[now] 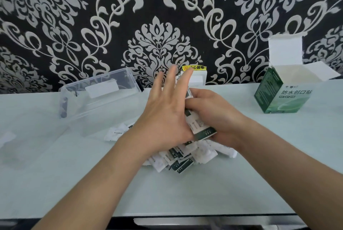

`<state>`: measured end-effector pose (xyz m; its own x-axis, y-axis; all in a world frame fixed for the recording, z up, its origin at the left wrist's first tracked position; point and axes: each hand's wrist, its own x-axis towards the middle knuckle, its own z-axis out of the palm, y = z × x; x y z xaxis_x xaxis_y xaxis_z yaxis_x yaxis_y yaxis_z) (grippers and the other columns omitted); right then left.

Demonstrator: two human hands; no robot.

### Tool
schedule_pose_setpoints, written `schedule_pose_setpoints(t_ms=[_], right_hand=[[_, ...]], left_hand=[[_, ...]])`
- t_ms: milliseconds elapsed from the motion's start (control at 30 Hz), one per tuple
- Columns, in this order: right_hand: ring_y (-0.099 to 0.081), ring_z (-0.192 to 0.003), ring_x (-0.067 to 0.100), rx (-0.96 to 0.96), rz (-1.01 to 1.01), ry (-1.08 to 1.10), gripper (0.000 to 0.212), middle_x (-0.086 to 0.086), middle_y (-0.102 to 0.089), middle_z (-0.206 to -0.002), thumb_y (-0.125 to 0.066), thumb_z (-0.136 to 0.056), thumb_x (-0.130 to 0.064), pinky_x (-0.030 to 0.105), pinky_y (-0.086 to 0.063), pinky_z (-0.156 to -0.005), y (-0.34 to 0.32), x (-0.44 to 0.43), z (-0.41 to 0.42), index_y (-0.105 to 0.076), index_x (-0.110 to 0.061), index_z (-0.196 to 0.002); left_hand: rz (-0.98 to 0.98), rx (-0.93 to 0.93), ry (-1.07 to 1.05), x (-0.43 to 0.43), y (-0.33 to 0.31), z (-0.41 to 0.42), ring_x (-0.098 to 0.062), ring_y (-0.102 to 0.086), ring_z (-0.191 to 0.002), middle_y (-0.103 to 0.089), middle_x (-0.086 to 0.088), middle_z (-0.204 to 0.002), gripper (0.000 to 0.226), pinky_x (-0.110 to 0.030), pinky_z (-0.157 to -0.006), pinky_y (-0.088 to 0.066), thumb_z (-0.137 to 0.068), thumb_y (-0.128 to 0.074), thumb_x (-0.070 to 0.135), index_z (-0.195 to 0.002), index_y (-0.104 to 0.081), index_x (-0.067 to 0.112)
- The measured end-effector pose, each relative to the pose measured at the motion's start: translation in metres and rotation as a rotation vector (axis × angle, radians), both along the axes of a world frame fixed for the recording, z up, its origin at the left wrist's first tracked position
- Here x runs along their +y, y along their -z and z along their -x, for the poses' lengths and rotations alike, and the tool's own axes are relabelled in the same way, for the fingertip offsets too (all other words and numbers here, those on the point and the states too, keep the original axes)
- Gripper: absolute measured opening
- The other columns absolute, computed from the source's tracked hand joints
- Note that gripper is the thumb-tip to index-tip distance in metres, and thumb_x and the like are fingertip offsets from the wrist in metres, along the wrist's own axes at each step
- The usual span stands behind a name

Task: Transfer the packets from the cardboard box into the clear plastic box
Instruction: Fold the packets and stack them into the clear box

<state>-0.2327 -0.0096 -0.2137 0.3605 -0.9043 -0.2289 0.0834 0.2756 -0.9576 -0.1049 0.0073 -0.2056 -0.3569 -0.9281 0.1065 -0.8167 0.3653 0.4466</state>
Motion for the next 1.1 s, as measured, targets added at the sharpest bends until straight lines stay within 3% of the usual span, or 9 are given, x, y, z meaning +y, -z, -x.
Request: schedule_pose_setpoints(t_ms=[100, 333, 533, 633, 767, 867, 933, 1000, 1100], right_hand=[[-0.063, -0.06, 0.022, 0.033, 0.077, 0.055, 0.015, 0.01, -0.065, -0.07, -0.051, -0.095, -0.004, 0.029, -0.05, -0.05, 0.003, 0.001, -0.003, -0.063, -0.001, -0.103], [-0.067, -0.062, 0.016, 0.064, 0.172, 0.096, 0.02, 0.007, -0.07, -0.074, -0.048, -0.098, -0.008, 0.024, -0.049, -0.049, 0.005, 0.002, -0.005, -0.065, -0.008, -0.108], [-0.061, -0.077, 0.033, 0.075, 0.144, -0.032, 0.023, 0.023, -0.062, -0.086, -0.045, -0.094, 0.0, 0.034, -0.051, -0.065, 0.006, -0.002, -0.002, -0.058, 0.012, -0.109], [-0.059, -0.075, 0.023, -0.004, 0.063, -0.168, 0.025, 0.016, -0.06, -0.085, -0.049, -0.095, -0.002, 0.033, -0.056, -0.067, 0.002, -0.005, 0.004, -0.053, 0.014, -0.115], [-0.056, -0.078, 0.026, -0.009, -0.009, -0.179, 0.022, 0.013, -0.063, -0.086, -0.048, -0.097, -0.003, 0.032, -0.052, -0.064, -0.001, -0.011, 0.014, -0.057, 0.007, -0.115], [-0.057, -0.067, 0.015, 0.368, 0.122, -0.182, 0.016, 0.01, -0.063, -0.084, -0.046, -0.099, -0.006, 0.028, -0.046, -0.062, -0.011, -0.02, 0.038, -0.061, -0.006, -0.105], [-0.052, -0.054, 0.011, 0.705, 0.251, -0.12, 0.018, 0.006, -0.062, -0.074, -0.044, -0.099, -0.005, 0.026, -0.042, -0.055, -0.014, -0.028, 0.06, -0.06, -0.014, -0.1], [-0.05, -0.048, 0.011, 0.844, 0.287, -0.048, 0.022, 0.006, -0.062, -0.071, -0.042, -0.098, -0.004, 0.024, -0.039, -0.05, -0.011, -0.034, 0.076, -0.059, -0.018, -0.092], [-0.052, -0.05, 0.012, 0.901, 0.305, -0.051, 0.024, 0.006, -0.063, -0.071, -0.041, -0.097, -0.005, 0.024, -0.039, -0.048, -0.002, -0.036, 0.077, -0.056, -0.019, -0.084]], left_hand=[[-0.165, 0.0, 0.029, 0.001, -0.003, 0.0, -0.008, 0.029, -0.142, 0.03, 0.02, -0.153, 0.137, -0.034, -0.114, 0.001, -0.055, -0.082, 0.058, -0.146, 0.019, 0.045], [-0.208, 0.016, 0.104, 0.004, -0.009, -0.001, 0.003, 0.025, -0.139, 0.026, 0.024, -0.153, 0.135, -0.034, -0.12, -0.005, -0.056, -0.08, 0.06, -0.148, 0.016, 0.042], [0.083, -0.012, -0.01, 0.0, -0.001, -0.002, -0.009, -0.015, -0.136, -0.015, 0.013, -0.153, 0.099, -0.028, -0.111, -0.024, -0.069, -0.075, 0.046, -0.149, -0.017, 0.035], [0.204, 0.069, -0.114, -0.005, -0.002, -0.008, -0.012, -0.035, -0.123, -0.034, 0.011, -0.133, 0.069, -0.029, -0.099, -0.037, -0.07, -0.072, 0.043, -0.133, -0.046, 0.035], [0.052, 0.126, -0.014, -0.003, -0.004, -0.008, -0.003, -0.04, -0.114, -0.03, 0.013, -0.133, 0.079, -0.02, -0.091, -0.036, -0.067, -0.075, 0.056, -0.135, -0.039, 0.037], [-0.03, 0.178, -0.027, -0.003, -0.008, -0.011, -0.001, -0.037, -0.123, -0.03, 0.016, -0.144, 0.086, -0.024, -0.103, -0.033, -0.074, -0.073, 0.05, -0.145, -0.026, 0.036], [0.07, 0.11, -0.038, -0.002, -0.004, -0.009, -0.003, -0.04, -0.121, -0.042, 0.016, -0.137, 0.058, -0.028, -0.105, -0.035, -0.084, -0.067, 0.04, -0.136, -0.043, 0.034], [0.067, -0.004, 0.093, 0.006, 0.005, 0.006, -0.006, -0.046, -0.112, -0.054, 0.014, -0.123, 0.032, -0.03, -0.099, -0.04, -0.089, -0.06, 0.036, -0.121, -0.059, 0.032], [0.06, -0.269, 0.284, 0.02, 0.032, 0.034, -0.016, -0.04, -0.118, -0.051, 0.006, -0.13, 0.043, -0.036, -0.097, -0.041, -0.089, -0.053, 0.047, -0.126, -0.058, 0.025]])
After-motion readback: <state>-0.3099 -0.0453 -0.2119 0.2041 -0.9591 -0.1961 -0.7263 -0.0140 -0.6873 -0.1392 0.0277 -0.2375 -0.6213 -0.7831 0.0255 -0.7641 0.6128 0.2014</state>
